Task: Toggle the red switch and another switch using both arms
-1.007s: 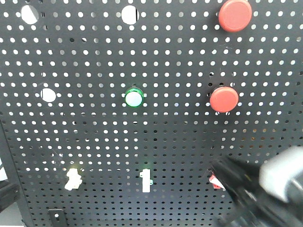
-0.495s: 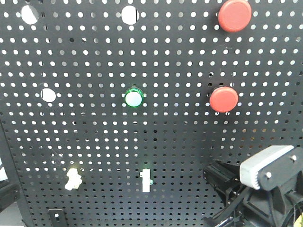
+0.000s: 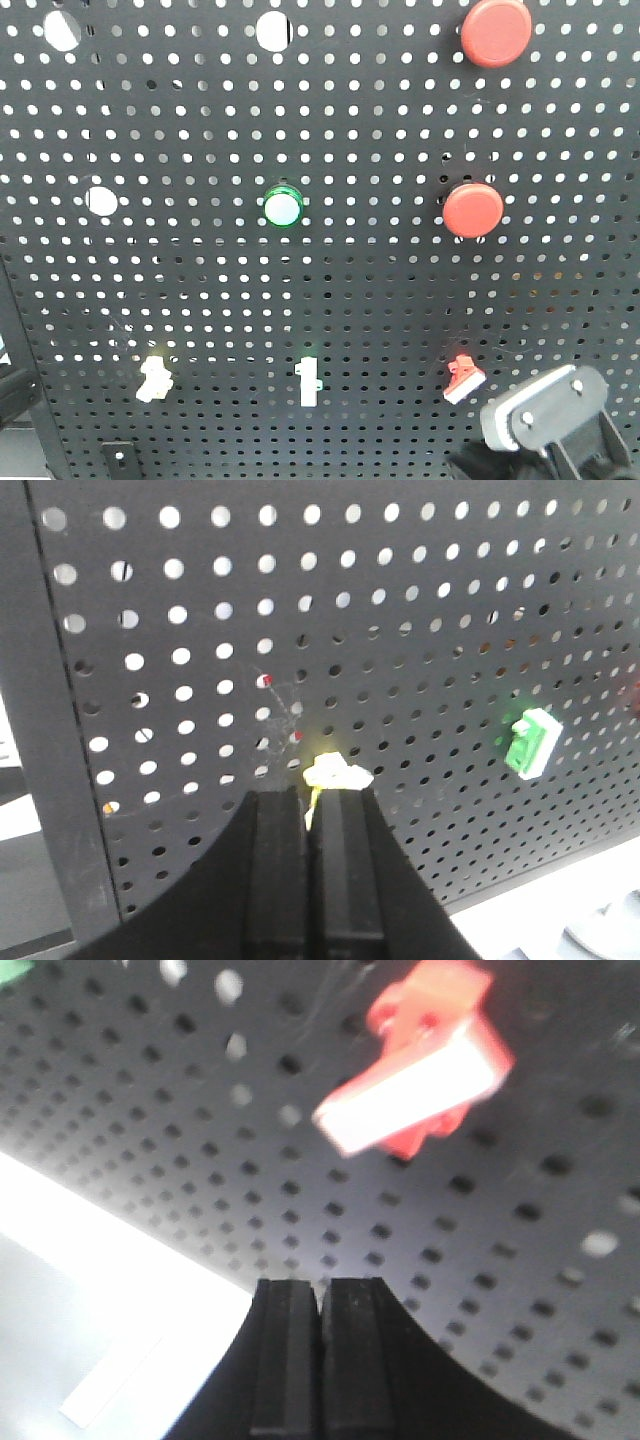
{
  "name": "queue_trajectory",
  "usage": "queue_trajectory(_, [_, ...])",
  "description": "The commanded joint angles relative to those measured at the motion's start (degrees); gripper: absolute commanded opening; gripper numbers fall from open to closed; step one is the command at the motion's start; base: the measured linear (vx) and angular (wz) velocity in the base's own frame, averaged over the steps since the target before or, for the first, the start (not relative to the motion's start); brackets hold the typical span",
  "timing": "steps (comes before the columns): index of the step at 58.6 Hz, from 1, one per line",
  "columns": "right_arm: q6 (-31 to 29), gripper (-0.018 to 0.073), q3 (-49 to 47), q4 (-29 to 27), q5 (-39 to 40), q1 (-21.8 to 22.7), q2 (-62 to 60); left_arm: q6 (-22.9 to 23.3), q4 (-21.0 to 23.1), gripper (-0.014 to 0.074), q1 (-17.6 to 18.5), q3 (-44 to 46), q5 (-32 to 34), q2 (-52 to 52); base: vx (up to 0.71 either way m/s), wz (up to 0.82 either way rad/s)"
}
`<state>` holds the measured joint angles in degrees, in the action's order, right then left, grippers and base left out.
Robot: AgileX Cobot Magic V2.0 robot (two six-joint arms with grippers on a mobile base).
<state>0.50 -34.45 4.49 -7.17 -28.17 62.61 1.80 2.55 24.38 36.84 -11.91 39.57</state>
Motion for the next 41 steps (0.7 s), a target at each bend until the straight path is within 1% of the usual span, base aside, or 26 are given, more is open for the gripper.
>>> queue_trajectory(1, [0.16,-0.0006,-1.92,-0.29,2.95,0.19,-2.83,0.21,0.64,0.0002,0.35,1.52,5.39,0.03,0.00,0.00])
queue_trajectory(9, [0.16,-0.0006,-1.92,-2.07,7.17,0.19,-8.69,0.21,0.64,0.0002,0.35,1.52,5.39,0.03,0.00,0.00])
queue_trajectory(18, [0.16,-0.0006,-1.92,-1.97,11.76,0.25,-13.71,0.30,0.64,0.0002,0.35,1.52,5.35,0.03,0.00,0.00])
queue_trajectory(26, [0.16,-0.0006,-1.92,-1.97,12.03,0.25,-16.32,0.30,0.64,0.0002,0.35,1.52,5.35,0.03,0.00,0.00])
queue_trajectory(41, [0.16,-0.0006,-1.92,-1.97,12.11,0.25,-16.68,0.27,0.64,0.0002,0.35,1.52,5.40,0.03,0.00,0.00])
